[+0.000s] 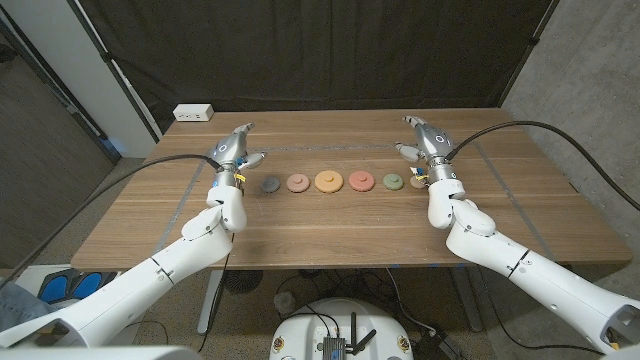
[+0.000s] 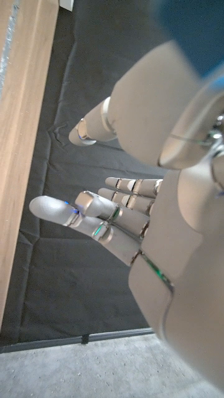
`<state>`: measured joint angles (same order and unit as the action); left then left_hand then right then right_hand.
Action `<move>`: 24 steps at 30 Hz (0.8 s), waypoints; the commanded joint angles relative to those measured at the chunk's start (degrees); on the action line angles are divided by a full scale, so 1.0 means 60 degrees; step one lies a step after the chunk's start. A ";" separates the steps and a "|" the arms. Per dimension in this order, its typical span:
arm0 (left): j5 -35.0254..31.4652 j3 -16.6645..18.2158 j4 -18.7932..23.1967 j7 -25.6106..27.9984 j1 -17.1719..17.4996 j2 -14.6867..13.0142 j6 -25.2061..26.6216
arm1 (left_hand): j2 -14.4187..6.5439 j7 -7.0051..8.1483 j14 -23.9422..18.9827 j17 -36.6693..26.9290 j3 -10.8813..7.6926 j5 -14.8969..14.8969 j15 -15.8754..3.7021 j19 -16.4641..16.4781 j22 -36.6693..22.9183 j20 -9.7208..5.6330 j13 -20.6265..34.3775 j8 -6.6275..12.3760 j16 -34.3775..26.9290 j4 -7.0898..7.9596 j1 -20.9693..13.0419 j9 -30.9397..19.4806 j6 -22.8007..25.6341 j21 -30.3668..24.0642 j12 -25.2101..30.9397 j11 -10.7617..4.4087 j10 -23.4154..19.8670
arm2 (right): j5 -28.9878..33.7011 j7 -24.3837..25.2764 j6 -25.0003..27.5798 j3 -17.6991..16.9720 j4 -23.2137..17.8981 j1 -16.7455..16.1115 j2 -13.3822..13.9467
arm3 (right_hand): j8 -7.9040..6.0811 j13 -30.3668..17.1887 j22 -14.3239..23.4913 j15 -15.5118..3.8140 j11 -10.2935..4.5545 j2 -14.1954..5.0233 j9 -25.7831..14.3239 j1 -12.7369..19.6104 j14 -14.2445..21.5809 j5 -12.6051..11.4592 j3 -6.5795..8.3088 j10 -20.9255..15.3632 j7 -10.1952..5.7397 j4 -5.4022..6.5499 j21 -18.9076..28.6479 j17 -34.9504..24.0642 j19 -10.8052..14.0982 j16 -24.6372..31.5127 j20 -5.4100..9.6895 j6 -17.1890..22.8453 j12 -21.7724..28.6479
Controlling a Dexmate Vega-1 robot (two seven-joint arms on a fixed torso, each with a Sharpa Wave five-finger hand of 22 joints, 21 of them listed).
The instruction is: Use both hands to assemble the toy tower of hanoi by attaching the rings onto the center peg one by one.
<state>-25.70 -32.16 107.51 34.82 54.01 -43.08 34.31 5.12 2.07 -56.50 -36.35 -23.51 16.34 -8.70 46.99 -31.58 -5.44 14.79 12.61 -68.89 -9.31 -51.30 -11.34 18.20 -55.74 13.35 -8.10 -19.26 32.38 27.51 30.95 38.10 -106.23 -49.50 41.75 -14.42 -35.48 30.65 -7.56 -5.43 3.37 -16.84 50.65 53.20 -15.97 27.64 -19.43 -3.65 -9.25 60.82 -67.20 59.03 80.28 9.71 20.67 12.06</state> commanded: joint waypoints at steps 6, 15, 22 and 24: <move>-0.0358 -0.0449 0.0850 -0.2109 -0.0562 -0.0621 0.0889 | -0.0015 -0.0020 -0.0113 0.0022 0.0138 0.0076 -0.0635 -0.0009 -0.0015 -0.0897 0.0036 0.0089 -0.0135 0.0001 -0.0137 -0.0024 0.0174 -0.0129 0.0009 0.0088 -0.0086 | 0.0022 -0.2403 0.1464 0.0153 -0.1067 0.0318 0.0350 | 0.0060 -0.0010 -0.0114 -0.0818 0.0183 0.0039 0.0000 0.0170 -0.0305 0.0053 -0.0147 0.0295 0.0300 -0.0005 0.0030 0.0192 -0.0286 -0.0293 0.0422 -0.0124 -0.0109; -0.0284 -0.0776 0.0901 -0.3413 -0.1180 -0.0670 0.1309 | -0.0040 -0.0060 -0.0091 0.0066 0.0220 0.0090 -0.0635 -0.0094 0.0001 -0.0866 0.0031 0.0037 -0.0196 0.0001 -0.0170 -0.0027 0.0121 -0.0188 -0.0043 0.0157 -0.0045 | -0.0364 -0.3362 0.1489 0.0125 -0.1093 0.0717 0.0746 | 0.0138 -0.0001 -0.0178 -0.0820 0.0131 0.0008 0.0051 0.0272 -0.0375 0.0043 -0.0265 0.0209 0.0347 -0.0015 0.0137 0.0279 -0.0389 -0.0382 0.0427 -0.0196 -0.0050; -0.0379 -0.1016 0.1242 -0.4110 -0.1482 -0.0741 0.2201 | -0.0069 -0.0085 -0.0048 0.0124 0.0261 0.0100 -0.0636 -0.0092 0.0010 -0.0864 0.0029 0.0045 -0.0205 -0.0003 -0.0210 -0.0028 0.0190 -0.0249 -0.0037 0.0166 -0.0108 | -0.0534 -0.4038 0.1138 0.0229 -0.0931 0.1124 0.1135 | 0.0189 -0.0006 -0.0259 -0.0818 0.0107 -0.0040 0.0089 0.0280 -0.0527 0.0024 -0.0398 0.0033 0.0358 0.0020 0.0226 0.0483 -0.0477 -0.0566 0.0422 -0.0268 0.0020; -0.0499 -0.1169 0.1360 -0.4286 -0.1581 -0.0749 0.2536 | -0.0084 -0.0087 -0.0069 0.0121 0.0278 0.0104 -0.0636 -0.0071 0.0014 -0.0872 0.0031 0.0056 -0.0240 -0.0001 -0.0223 -0.0029 0.0237 -0.0280 -0.0016 0.0178 -0.0178 | -0.0615 -0.4191 0.1020 0.0229 -0.0841 0.1198 0.1200 | 0.0167 -0.0025 -0.0247 -0.0817 0.0090 -0.0084 0.0100 0.0242 -0.0386 0.0015 -0.0448 -0.0144 0.0354 0.0056 0.0300 0.0397 -0.0451 -0.0459 0.0418 -0.0200 0.0087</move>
<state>-27.57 -36.40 113.08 16.14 47.71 -46.90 42.65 4.89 1.84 -56.50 -35.56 -22.20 16.39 -8.69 46.68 -31.32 -5.75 14.78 13.06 -69.78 -9.25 -51.97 -11.33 18.97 -56.82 13.09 -7.26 -19.64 30.23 8.38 38.67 38.87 -112.07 -45.19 46.23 -13.36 -35.39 29.19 -6.76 -4.82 3.30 -16.21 52.05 50.36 -15.56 25.32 -19.10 -1.71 -9.00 62.12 -64.51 56.61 77.17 8.68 19.33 12.00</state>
